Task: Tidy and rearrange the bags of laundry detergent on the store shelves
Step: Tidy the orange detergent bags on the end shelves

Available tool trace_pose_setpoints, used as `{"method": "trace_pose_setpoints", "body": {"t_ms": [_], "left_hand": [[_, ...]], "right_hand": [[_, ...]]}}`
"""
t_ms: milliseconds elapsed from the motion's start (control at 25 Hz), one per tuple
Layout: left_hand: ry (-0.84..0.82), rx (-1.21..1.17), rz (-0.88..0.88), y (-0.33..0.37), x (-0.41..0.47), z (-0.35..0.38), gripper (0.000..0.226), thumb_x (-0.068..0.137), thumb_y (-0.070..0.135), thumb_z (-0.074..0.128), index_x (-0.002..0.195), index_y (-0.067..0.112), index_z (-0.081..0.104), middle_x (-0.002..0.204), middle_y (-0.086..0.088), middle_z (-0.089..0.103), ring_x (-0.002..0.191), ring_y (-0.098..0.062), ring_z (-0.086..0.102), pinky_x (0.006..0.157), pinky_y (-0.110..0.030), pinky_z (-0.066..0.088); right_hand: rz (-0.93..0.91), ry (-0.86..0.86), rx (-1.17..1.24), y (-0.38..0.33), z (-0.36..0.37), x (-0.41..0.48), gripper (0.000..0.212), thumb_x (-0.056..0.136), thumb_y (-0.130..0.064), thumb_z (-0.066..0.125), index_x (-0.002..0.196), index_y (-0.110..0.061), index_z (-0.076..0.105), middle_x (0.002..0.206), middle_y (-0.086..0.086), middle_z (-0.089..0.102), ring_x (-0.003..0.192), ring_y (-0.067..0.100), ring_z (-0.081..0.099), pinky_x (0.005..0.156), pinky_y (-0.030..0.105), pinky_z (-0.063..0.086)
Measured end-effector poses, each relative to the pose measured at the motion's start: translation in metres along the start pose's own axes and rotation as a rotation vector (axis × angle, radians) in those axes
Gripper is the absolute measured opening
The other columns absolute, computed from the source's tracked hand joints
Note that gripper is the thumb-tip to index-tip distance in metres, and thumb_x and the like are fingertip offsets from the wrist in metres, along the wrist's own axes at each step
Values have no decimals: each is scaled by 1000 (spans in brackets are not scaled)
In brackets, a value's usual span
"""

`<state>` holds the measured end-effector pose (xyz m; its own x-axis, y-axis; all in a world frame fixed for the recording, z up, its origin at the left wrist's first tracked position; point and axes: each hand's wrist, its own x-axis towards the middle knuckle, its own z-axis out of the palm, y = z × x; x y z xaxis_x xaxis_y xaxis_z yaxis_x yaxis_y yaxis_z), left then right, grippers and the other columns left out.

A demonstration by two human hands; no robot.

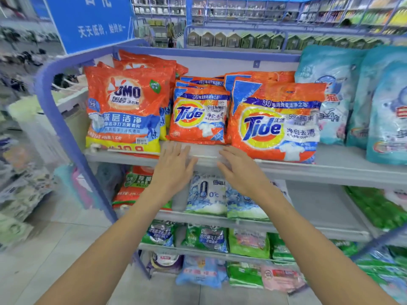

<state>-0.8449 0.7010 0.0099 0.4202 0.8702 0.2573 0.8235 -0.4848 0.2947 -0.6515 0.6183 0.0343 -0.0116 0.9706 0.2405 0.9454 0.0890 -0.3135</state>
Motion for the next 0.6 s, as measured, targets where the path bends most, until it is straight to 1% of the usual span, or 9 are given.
{"method": "trace_pose_setpoints", "body": {"t_ms": [80,200,280,400,480,600], "left_hand": [[13,-43,-20,6,-37,2,60,106,41,41,157,12,30,166,-17,23,155,-34,14,126,-49,12],[-50,-72,-78,18,-90,12,63,107,41,40,161,15,22,169,-10,14,157,-28,4,127,-47,9],[-116,-60,-111,26,-119,28,62,107,42,39,160,14,25,169,-12,16,157,-30,4,127,-47,10],[-192,-116,-161,35,-145,52,58,106,40,42,157,14,33,167,-14,22,157,-33,7,125,-48,15],[-244,-152,-165,42,-151,70,58,106,39,43,158,15,32,167,-13,23,157,-32,7,125,-49,18],[-302,-198,-170,53,-143,97,61,106,43,43,159,15,30,167,-13,22,157,-29,7,126,-47,17]], "right_hand": [[19,11,-14,6,0,-36,51,107,-32,45,153,-10,41,162,7,35,151,23,28,122,33,16],[68,6,11,15,8,-87,53,107,-32,45,155,-12,37,165,5,30,153,20,22,124,32,14],[143,-42,12,27,18,-120,55,107,-36,44,157,-13,34,165,3,29,154,19,22,124,31,15],[266,-127,40,48,38,-159,59,107,-39,43,158,-12,30,166,7,27,154,22,20,125,35,16],[355,-170,76,65,50,-176,61,107,-41,42,158,-12,29,166,7,26,155,22,19,125,37,18],[472,-186,75,96,67,-181,65,105,-44,44,158,-10,28,166,8,27,154,22,22,122,39,24]]}}
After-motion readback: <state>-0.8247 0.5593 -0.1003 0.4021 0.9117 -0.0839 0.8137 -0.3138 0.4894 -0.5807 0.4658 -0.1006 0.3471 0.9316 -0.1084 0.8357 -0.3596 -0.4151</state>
